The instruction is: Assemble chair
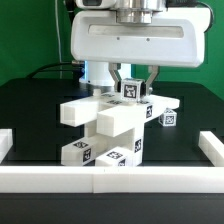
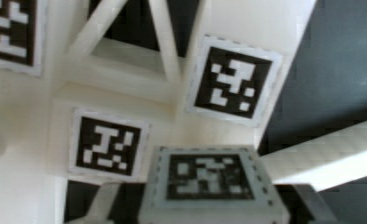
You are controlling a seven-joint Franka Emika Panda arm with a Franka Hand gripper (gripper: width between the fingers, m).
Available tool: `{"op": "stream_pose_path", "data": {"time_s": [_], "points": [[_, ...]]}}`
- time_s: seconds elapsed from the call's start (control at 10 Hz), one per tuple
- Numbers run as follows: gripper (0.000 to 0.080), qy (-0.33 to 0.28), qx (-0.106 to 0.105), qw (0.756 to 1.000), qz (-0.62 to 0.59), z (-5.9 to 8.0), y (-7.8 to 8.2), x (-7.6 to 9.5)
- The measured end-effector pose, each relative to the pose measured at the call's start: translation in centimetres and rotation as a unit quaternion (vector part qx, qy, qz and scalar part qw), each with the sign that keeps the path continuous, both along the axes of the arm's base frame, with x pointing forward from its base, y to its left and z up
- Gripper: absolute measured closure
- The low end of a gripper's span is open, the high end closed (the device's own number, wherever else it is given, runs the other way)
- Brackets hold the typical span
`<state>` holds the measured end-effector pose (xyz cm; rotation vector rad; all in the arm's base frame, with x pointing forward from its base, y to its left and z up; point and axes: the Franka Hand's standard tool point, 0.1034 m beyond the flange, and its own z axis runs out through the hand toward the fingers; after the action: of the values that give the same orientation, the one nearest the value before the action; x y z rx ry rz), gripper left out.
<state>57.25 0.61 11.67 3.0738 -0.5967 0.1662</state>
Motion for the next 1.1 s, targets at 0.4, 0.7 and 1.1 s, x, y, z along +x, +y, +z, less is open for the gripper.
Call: {"op": "stream_pose_path", "data": {"time_s": [0.4,0.7,1.1], "points": [[0.0527,-0.003,-0.002,1.000,-0.002,-0.08,-0.37,0.10],[0.0527,-0.004,-0.003,1.000,-0.002,-0.07,-0.40,0.14],[0.0527,-0.004,-0.003,1.000,-0.002,-0.07,-0.40,0.14]]}}
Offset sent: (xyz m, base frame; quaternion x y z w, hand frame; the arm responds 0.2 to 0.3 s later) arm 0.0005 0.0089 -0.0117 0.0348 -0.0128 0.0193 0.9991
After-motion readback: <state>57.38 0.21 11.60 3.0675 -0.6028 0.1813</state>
